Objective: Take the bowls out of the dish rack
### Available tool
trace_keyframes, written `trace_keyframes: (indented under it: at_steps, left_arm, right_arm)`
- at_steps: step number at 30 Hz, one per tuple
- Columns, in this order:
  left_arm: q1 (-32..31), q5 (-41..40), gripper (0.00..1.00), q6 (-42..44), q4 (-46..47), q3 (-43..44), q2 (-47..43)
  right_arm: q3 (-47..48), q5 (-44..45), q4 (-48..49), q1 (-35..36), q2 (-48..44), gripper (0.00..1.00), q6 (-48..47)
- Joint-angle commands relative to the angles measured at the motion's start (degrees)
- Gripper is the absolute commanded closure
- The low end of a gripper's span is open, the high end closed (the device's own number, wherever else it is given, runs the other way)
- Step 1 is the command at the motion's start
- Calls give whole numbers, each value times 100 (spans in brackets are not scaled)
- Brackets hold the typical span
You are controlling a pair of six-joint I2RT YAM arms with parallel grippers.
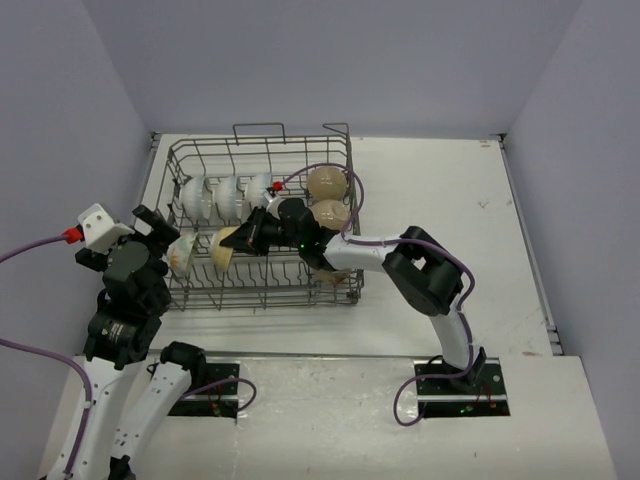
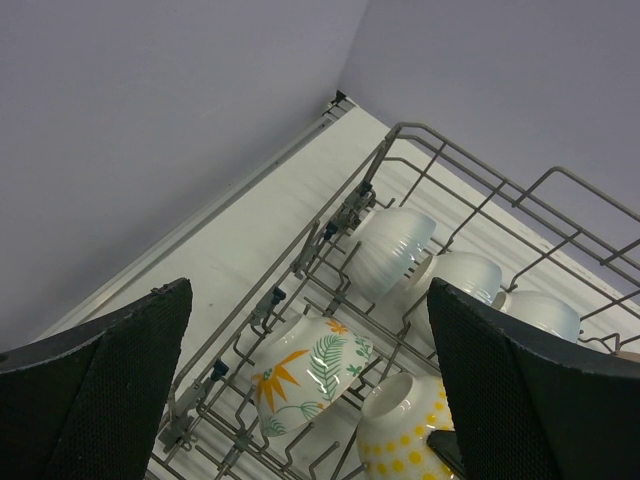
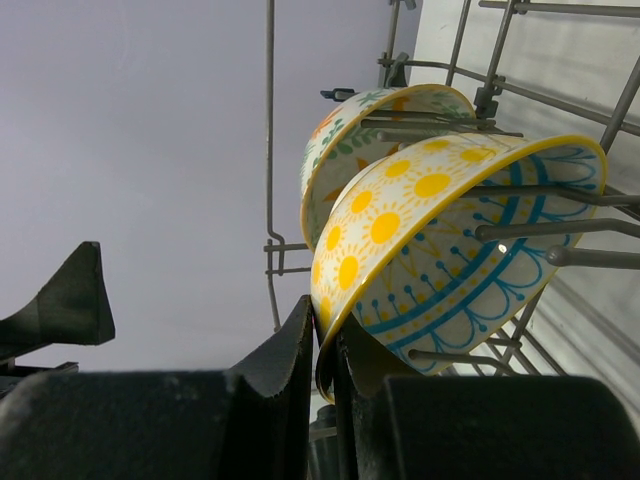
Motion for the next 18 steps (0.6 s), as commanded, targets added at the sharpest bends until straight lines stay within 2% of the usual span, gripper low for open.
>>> trace_keyframes:
  at_steps: [1,18]
  left_arm:
    - [-42,-52,0,95,262,-32,-10]
    - [-42,-52,0,95,262,-23,-10]
  right_arm:
    - [701,-41,2178,-144,-508,100,267]
    - [911,-129,2353,-144,-596,100,513]
